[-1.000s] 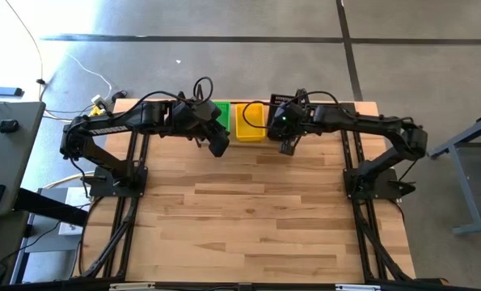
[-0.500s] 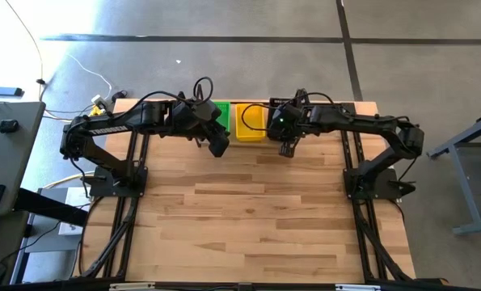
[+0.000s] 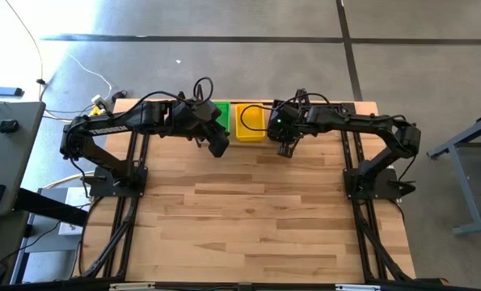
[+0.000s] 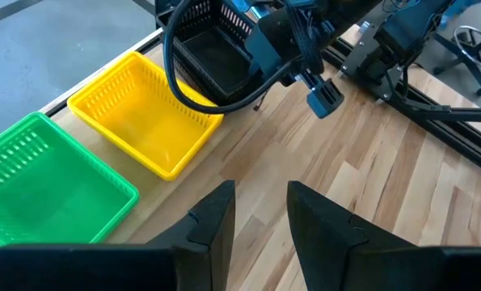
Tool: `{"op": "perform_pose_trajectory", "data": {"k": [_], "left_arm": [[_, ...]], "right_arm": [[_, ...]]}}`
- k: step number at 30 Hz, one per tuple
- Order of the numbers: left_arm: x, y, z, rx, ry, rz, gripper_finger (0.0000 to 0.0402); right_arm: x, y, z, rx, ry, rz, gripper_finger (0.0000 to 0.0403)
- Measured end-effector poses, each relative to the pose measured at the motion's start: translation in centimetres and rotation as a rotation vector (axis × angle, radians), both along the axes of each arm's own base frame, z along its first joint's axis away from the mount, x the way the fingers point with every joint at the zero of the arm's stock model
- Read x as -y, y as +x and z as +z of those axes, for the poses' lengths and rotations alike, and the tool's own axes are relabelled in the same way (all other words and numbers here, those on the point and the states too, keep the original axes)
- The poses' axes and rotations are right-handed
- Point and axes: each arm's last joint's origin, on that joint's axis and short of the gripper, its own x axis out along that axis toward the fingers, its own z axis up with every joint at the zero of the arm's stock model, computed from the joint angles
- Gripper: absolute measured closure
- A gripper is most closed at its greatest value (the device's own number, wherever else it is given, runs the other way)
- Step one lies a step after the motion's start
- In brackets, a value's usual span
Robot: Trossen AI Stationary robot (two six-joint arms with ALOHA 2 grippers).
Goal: Stack baskets on shelf by color
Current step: Stack the black bin on top of the black bins on the shelf
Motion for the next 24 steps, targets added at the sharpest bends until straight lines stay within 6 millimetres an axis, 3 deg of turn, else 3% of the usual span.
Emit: {"op": "perform_pose_trajectory", "data": {"k": [7, 14, 19, 24], "left_arm": [[0.0, 0.0, 0.0, 0.000, 0.000, 0.000, 0.0298], [0.0, 0.0, 0.0, 0.000, 0.000, 0.000, 0.0298], [0.0, 0.0, 0.0, 0.001, 0.000, 0.000, 0.0298], [0.0, 0.0, 0.0, 0.001, 0.000, 0.001, 0.0298]], "right_arm": [[0.0, 0.0, 0.0, -0.004, -0.005, 0.023, 0.0392], [-0.1, -0.1, 0.1, -0.003, -0.005, 0.029, 0.0318], [-0.4, -0.6, 1.2, 0.032, -0.011, 0.023, 0.0280], [-0.6, -1.0, 2.5, 0.115, -0.009, -0.024, 0.0274]]}}
